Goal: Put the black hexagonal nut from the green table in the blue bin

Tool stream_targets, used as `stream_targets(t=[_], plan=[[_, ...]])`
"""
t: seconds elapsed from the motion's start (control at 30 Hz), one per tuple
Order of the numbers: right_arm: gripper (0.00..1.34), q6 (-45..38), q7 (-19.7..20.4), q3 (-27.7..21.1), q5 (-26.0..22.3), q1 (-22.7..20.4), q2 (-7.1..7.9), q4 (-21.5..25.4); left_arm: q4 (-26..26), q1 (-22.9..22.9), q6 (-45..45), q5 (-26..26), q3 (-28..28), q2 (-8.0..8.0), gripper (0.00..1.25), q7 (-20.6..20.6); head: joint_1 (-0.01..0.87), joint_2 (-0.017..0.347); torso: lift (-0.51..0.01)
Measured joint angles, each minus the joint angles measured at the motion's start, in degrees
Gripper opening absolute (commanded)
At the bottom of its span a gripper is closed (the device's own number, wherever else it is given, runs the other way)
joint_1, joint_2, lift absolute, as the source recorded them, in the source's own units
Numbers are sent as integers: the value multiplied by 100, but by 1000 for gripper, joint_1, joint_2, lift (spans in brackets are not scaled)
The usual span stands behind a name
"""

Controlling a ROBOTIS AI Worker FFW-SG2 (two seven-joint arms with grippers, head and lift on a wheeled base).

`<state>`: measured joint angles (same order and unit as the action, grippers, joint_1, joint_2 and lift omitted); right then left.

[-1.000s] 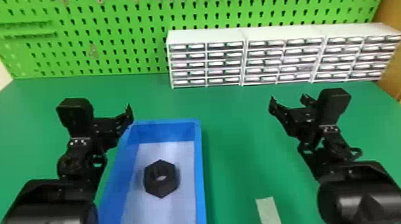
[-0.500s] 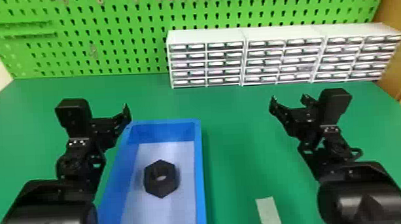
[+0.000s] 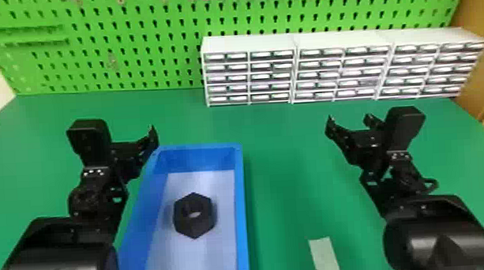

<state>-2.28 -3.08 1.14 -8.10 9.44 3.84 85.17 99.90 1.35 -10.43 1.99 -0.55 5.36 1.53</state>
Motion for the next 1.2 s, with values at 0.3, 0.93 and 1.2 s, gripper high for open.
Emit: stream_targets(t=[0.3, 0.93, 1.2], plan=[[997, 0, 0, -8, 1, 0, 1, 0, 2, -7, 5, 19, -12, 0, 1000, -2, 686, 51, -96], [997, 0, 0, 15, 1, 13, 22, 0, -1, -18, 17, 25, -31, 0, 1000, 3, 686, 51, -96], [997, -15, 0, 29, -10, 16, 36, 0, -1, -17, 24, 19, -34, 0, 1000, -1, 686, 51, -96]])
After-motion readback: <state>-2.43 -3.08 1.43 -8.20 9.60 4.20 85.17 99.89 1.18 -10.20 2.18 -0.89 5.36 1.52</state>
